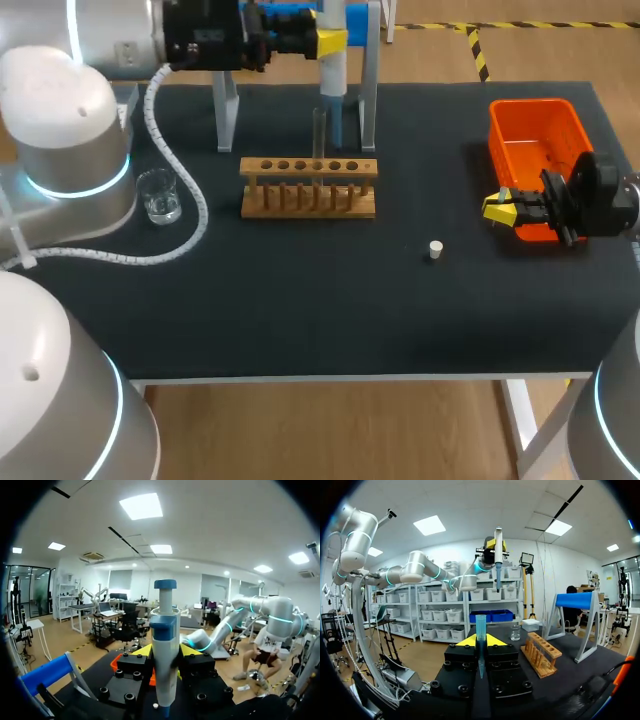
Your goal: Invert the test tube, pick up the pipette, mount the tip to pipette, aspirate from beaker and dispense into the tube, eject the tip, return the pipette, and cap with the stopper.
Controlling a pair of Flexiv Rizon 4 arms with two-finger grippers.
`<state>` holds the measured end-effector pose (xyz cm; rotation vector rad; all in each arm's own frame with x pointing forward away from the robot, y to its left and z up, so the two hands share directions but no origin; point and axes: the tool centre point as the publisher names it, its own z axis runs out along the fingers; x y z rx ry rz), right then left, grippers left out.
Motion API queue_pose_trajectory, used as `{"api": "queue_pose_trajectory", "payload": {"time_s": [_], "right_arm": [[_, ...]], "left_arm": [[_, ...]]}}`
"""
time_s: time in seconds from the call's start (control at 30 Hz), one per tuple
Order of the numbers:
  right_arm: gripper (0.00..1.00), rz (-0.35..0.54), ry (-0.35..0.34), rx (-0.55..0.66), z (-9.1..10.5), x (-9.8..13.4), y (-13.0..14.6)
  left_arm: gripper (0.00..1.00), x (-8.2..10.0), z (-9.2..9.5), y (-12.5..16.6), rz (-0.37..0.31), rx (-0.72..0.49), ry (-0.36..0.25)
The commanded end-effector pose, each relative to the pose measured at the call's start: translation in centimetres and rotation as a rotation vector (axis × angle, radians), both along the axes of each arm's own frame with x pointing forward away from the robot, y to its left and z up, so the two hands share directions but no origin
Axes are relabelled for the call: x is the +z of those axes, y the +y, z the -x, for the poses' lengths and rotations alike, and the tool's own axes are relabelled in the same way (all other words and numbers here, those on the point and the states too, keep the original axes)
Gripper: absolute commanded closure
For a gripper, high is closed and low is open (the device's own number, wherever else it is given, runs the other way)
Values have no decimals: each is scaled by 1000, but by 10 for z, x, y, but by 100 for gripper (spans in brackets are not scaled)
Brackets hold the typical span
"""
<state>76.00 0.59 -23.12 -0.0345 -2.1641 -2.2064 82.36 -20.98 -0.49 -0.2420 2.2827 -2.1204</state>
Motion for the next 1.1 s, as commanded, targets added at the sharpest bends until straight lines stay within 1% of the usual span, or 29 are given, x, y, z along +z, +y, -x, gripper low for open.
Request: {"api": "queue_pose_trajectory", "payload": {"time_s": [0.03, 0.27, 0.3, 0.33, 0.53, 0.63, 0.77, 0.87, 1.1], "right_arm": [[100, 1, -1, 0, 1, 0, -1], [100, 1, -1, 0, 1, 0, -1], [100, 1, -1, 0, 1, 0, -1], [100, 1, -1, 0, 1, 0, -1], [100, 1, -1, 0, 1, 0, -1], [100, 1, -1, 0, 1, 0, -1], [100, 1, -1, 0, 1, 0, -1], [100, 1, -1, 0, 1, 0, -1], [100, 1, -1, 0, 1, 0, -1]], "left_arm": [[100, 0, -8, -11, -3, -15, -1], [100, -5, -5, -15, -22, -44, -2], [100, -6, -5, -15, -24, -56, -9], [100, -6, -4, -17, -38, -66, -9], [100, -8, -3, -19, -47, -69, -15], [100, -9, -3, -19, -40, -46, -21], [100, -8, -2, -19, -33, 13, -41], [100, -9, -1, -19, -27, 20, -44], [100, -9, -1, -18, -43, 28, -40]]}}
